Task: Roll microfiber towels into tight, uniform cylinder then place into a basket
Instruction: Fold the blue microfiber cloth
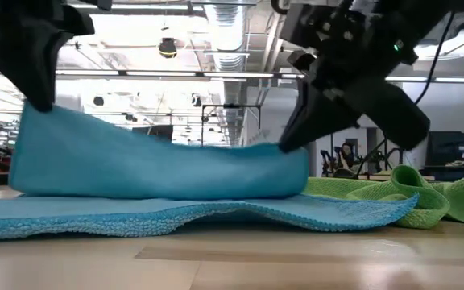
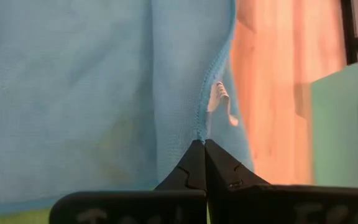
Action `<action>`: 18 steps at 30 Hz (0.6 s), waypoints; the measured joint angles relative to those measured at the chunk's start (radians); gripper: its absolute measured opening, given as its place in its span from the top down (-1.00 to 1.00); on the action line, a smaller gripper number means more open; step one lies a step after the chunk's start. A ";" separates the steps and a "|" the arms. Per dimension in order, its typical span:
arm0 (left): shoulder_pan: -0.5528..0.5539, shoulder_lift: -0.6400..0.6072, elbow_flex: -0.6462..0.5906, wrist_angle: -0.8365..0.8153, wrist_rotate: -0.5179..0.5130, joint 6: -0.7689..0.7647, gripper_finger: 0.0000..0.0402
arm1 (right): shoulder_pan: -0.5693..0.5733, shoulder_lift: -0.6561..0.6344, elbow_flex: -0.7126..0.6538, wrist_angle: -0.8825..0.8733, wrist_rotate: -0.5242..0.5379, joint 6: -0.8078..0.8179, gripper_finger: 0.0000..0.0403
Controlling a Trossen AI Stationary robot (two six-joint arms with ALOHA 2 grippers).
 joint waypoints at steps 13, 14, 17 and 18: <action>-0.057 0.009 -0.004 0.192 0.058 0.004 1.00 | 0.074 0.003 0.013 -0.001 0.014 0.107 0.96; -0.060 0.009 -0.005 0.196 0.077 0.004 1.00 | 0.081 0.008 0.015 0.000 0.014 0.115 0.96; -0.072 0.009 -0.005 0.195 0.106 0.011 1.00 | 0.103 0.012 0.014 -0.012 0.019 0.130 0.96; -0.076 0.009 -0.005 0.195 0.106 0.010 1.00 | 0.110 0.012 0.015 -0.007 0.019 0.137 0.96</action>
